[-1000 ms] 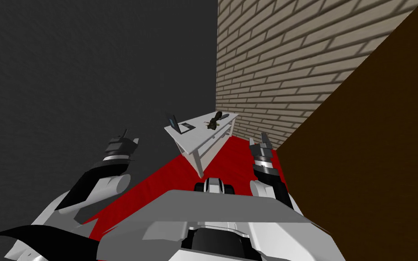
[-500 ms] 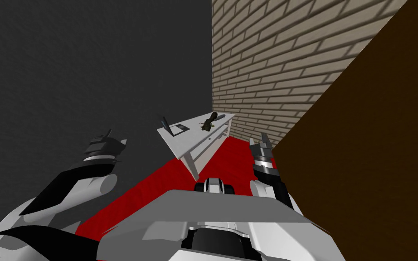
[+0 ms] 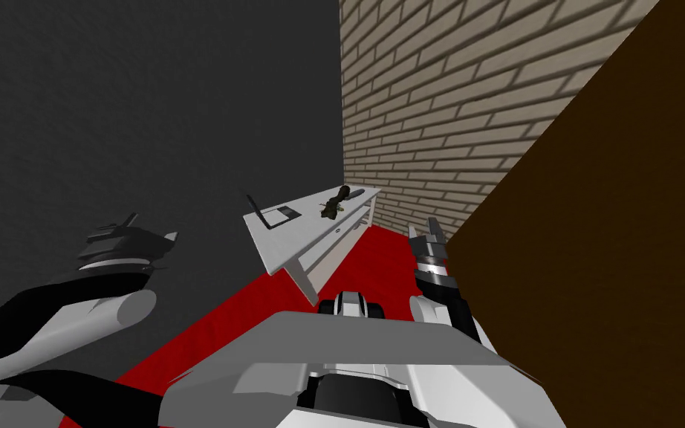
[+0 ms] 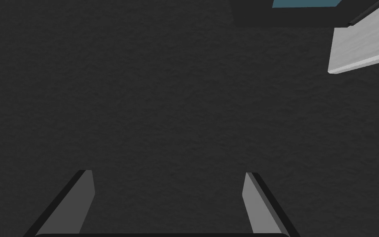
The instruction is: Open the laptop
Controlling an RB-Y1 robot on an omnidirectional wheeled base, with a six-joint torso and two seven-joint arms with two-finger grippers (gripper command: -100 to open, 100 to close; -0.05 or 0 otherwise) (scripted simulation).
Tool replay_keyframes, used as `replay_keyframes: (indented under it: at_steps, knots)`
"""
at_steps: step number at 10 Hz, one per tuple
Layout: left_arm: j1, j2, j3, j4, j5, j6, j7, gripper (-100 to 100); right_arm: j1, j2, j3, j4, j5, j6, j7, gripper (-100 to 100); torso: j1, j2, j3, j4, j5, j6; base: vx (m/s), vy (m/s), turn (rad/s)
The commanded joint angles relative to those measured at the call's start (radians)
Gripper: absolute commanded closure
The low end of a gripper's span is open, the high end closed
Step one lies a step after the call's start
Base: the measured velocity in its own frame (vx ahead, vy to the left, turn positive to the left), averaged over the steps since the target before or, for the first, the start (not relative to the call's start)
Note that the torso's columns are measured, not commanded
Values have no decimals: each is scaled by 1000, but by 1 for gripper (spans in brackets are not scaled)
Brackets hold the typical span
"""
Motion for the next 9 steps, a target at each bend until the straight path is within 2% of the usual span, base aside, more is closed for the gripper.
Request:
replay_keyframes:
  at_steps: [1, 6, 7, 9]
  knots:
    - [-15, 29, 76, 75, 57, 59, 59, -100, 0, 0, 0, 0, 0, 0, 0, 0, 0, 0, 0, 0, 0, 0, 237, -208, -26]
    - [-47, 73, 199, 210, 161, 162, 182, -100, 0, 0, 0, 0, 0, 0, 0, 0, 8, 3, 2, 1, 2, -1, 270, -144, -21]
    - [-47, 73, 199, 210, 161, 162, 182, -100, 0, 0, 0, 0, 0, 0, 0, 0, 3, 4, 2, 1, 1, 0, 176, -89, 3]
    - [-59, 84, 237, 260, 198, 197, 228, -100, 0, 0, 0, 0, 0, 0, 0, 0, 3, 11, 7, 3, 1, -1, 146, -77, -10]
